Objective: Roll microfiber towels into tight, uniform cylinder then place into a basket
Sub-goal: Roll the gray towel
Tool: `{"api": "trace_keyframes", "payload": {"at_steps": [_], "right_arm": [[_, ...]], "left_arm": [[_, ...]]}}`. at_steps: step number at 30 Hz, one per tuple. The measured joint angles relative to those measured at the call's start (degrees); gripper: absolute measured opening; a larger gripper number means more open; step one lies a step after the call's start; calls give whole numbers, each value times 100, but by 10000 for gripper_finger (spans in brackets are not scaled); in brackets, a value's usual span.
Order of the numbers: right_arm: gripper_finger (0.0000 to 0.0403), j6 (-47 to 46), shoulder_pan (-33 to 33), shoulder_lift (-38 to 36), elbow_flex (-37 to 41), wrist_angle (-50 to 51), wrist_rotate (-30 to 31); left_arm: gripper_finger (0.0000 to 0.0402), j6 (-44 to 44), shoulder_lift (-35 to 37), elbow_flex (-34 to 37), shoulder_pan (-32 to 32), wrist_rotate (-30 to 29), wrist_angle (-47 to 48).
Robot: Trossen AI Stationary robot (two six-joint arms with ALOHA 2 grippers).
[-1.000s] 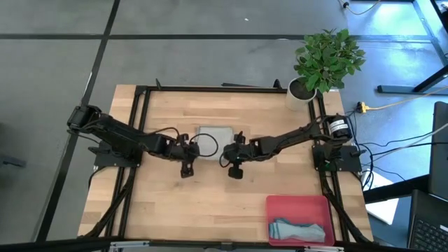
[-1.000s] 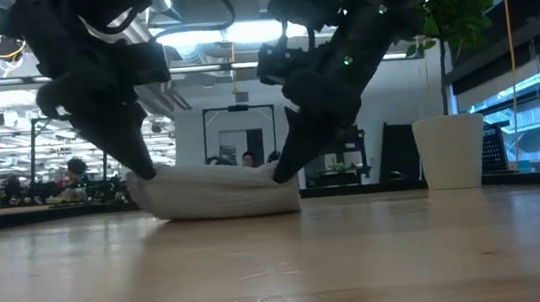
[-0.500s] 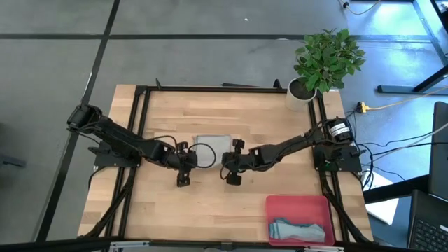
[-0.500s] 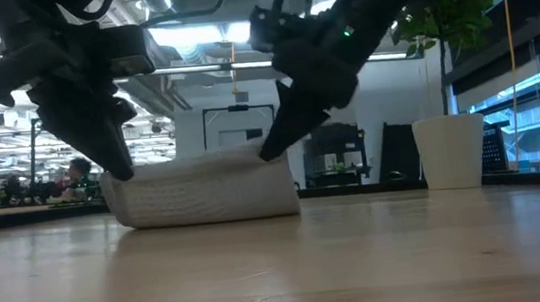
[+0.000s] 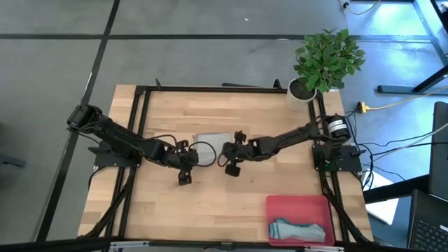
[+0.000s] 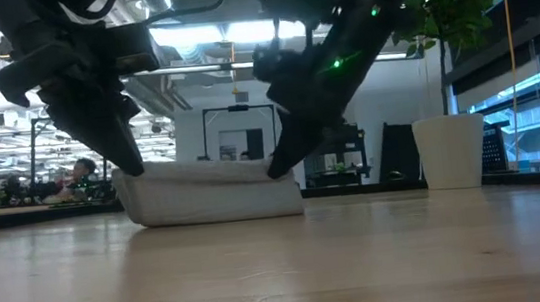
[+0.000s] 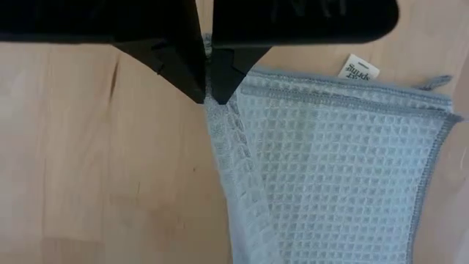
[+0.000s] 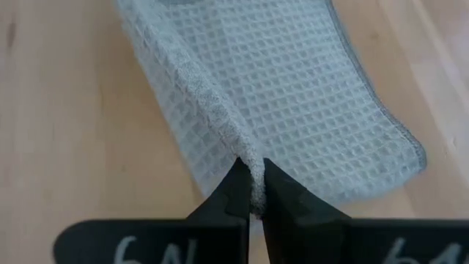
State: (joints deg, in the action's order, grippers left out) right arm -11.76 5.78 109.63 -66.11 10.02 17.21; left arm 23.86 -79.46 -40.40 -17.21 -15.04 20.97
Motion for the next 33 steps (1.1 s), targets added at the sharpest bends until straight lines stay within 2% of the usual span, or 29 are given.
{"api": "trace_keyframes", "payload": {"at_steps": [14,19,29,33], "right_arm": [[14,157,-217,414,4,-128,-164],[14,161,-225,426,11,-95,-145],[14,163,-225,426,13,-70,-132],[14,159,-223,426,13,-67,-146]], "left_arm": [[0,-24,-4,0,326,-112,50],[0,-121,-25,7,624,-366,71],[0,-1036,-661,15,1013,-416,-520],[0,-1097,-901,13,1185,-421,-592]]}}
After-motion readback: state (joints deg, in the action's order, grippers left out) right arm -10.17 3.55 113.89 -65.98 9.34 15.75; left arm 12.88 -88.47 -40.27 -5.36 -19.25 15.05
